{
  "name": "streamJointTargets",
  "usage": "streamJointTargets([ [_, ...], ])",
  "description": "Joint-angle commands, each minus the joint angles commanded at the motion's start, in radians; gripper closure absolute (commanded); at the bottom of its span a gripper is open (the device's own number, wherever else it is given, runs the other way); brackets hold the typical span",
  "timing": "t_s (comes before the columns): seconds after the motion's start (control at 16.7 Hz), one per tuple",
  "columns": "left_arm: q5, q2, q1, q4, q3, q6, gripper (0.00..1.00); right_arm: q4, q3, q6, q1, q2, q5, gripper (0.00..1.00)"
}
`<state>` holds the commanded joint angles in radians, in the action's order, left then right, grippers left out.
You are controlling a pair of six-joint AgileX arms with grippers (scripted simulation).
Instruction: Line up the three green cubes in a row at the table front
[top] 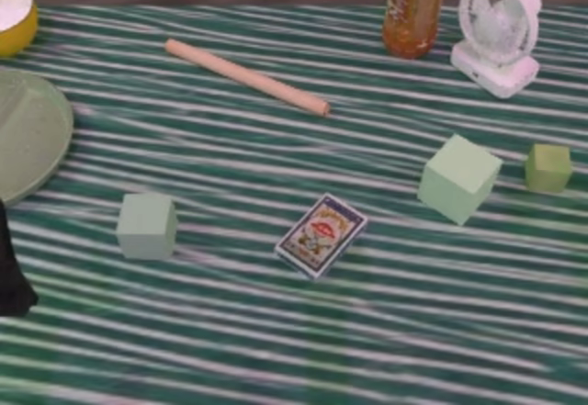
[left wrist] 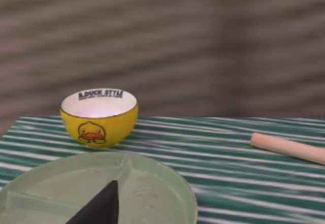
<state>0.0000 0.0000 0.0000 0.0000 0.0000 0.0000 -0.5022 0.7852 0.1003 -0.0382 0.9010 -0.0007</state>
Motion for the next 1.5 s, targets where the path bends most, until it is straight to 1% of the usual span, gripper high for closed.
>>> streamJointTargets([
  [0.42,0.000,0.000,0.000,0.000,0.000,0.000,0.00,-0.410,0.600,0.077,-0.025,0.791,0.011,0.00],
  [0.6,0.000,0.000,0.000,0.000,0.000,0.000,0.00,-0.548,0.814,0.107,-0.033,1.039,0.012,0.00],
  [0.78,0.000,0.000,0.000,0.000,0.000,0.000,0.00,-0.647,0.992,0.131,-0.040,1.225,0.010,0.00],
  [1.02,0.000,0.000,0.000,0.000,0.000,0.000,0.00,-0.714,1.126,0.149,-0.045,1.360,0.005,0.00],
  [1.5,0.000,0.000,0.000,0.000,0.000,0.000,0.00,-0.699,1.117,0.148,-0.041,1.372,0.005,0.00],
])
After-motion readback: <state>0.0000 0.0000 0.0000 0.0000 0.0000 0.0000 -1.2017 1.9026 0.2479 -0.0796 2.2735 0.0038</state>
